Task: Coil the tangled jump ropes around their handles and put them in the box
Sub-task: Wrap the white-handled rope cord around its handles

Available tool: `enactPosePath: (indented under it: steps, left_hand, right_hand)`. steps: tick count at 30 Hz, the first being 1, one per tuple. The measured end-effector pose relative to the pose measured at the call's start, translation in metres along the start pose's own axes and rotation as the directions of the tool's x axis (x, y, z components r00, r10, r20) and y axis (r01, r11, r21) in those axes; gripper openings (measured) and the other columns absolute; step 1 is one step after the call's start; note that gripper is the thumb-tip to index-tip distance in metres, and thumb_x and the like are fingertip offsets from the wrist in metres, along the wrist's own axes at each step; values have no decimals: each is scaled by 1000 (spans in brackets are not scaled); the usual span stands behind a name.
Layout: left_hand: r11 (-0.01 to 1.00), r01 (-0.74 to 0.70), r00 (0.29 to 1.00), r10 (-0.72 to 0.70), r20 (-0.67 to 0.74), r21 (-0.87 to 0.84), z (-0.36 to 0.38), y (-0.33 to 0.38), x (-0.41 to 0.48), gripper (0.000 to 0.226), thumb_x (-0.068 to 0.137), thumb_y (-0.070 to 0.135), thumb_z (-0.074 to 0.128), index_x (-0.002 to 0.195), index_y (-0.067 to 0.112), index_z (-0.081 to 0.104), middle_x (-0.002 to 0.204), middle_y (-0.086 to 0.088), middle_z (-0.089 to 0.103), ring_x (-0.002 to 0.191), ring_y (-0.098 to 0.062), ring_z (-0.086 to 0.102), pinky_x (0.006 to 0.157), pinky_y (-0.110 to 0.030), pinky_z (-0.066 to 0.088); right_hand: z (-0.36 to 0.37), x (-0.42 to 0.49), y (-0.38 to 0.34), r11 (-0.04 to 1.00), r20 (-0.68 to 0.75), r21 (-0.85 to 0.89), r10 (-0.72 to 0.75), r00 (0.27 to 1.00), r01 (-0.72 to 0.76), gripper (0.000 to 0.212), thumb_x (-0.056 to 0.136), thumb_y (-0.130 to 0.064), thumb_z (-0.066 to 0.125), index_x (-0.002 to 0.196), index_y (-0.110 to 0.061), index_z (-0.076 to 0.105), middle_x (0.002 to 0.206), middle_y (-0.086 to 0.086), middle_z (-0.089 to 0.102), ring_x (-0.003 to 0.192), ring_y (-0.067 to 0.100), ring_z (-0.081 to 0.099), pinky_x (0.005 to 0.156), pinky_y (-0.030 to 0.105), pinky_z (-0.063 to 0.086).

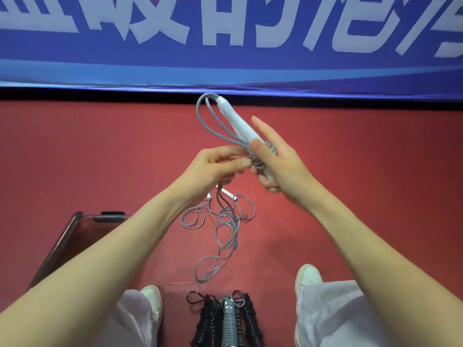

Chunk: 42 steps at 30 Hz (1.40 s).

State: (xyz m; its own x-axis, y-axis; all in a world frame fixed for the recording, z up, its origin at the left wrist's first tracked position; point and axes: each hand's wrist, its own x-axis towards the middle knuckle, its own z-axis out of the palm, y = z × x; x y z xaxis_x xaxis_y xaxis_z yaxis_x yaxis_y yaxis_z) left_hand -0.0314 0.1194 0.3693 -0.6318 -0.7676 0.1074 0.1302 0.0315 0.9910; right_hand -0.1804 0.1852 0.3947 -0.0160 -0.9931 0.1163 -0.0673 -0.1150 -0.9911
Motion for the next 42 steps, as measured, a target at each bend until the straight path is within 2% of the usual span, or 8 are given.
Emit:
enactPosePath:
  steps: [9,12,18,21,24,29,34,42]
  left_hand:
    - [998,56,986,-55,157,2,-13,-1,-1,18,83,23,63,94,27,75,58,8,40,53,-9,30,58,-23,28]
    - [976,57,959,-112,262,208,-30,0,-4,16,82,35,63,83,25,75,58,5,44,56,-8,38,62,-20,36]
    - [862,-4,974,-112,197,507,-52,17,-11,15,88,-1,61,85,11,70,74,-1,68,66,2,60,68,-14,47]
    - [853,60,952,-205,228,518,-51,20,-10,9,78,5,75,76,13,72,75,-2,72,73,-11,63,73,-24,51]
    - [754,28,962,-200,188,657,-31,17,-8,6,80,21,77,77,16,75,67,3,67,64,-7,56,66,-25,45]
    - [792,42,998,-60,9,610,4,2,-10,15,95,24,58,85,14,57,62,11,56,47,-7,39,49,-24,33]
    - [932,361,932,-359,52,-28,14,10,-8,13,98,11,50,108,8,57,64,2,48,42,-5,26,41,-15,21]
    - [905,355,926,-375,-46,-234,7,5,-1,15,88,25,62,86,12,68,67,5,51,48,-4,39,44,-13,30]
  right_hand:
    - [1,-5,-8,986,-9,162,-29,1000,30,45,103,-26,34,144,-42,26,60,9,49,35,9,25,38,13,17]
    - [0,-9,-11,986,106,165,-21,994,3,53,98,-30,45,143,-47,24,62,14,46,36,9,25,39,14,17]
    - [-4,-25,-16,945,463,-223,319,827,-240,82,90,-30,63,147,-51,8,71,7,51,49,15,32,43,23,22]
    - [4,-25,-8,767,416,-601,541,731,-225,88,91,-34,62,147,-48,-4,75,5,55,54,16,40,48,26,31]
    - [12,-18,11,385,197,-921,597,777,-63,91,94,-40,55,151,-30,-14,89,3,60,72,22,54,64,31,40]
    - [-9,1,19,45,-128,-990,143,982,-135,80,98,-37,45,153,-22,-11,127,18,53,105,41,59,77,42,43]
    - [-9,6,17,179,-184,-973,-200,962,-148,73,98,-36,47,154,-22,3,121,15,51,94,46,60,67,43,40]
    - [-11,4,10,609,-248,-792,-255,935,-44,70,91,-27,60,149,-25,20,111,10,60,90,38,58,72,37,41]
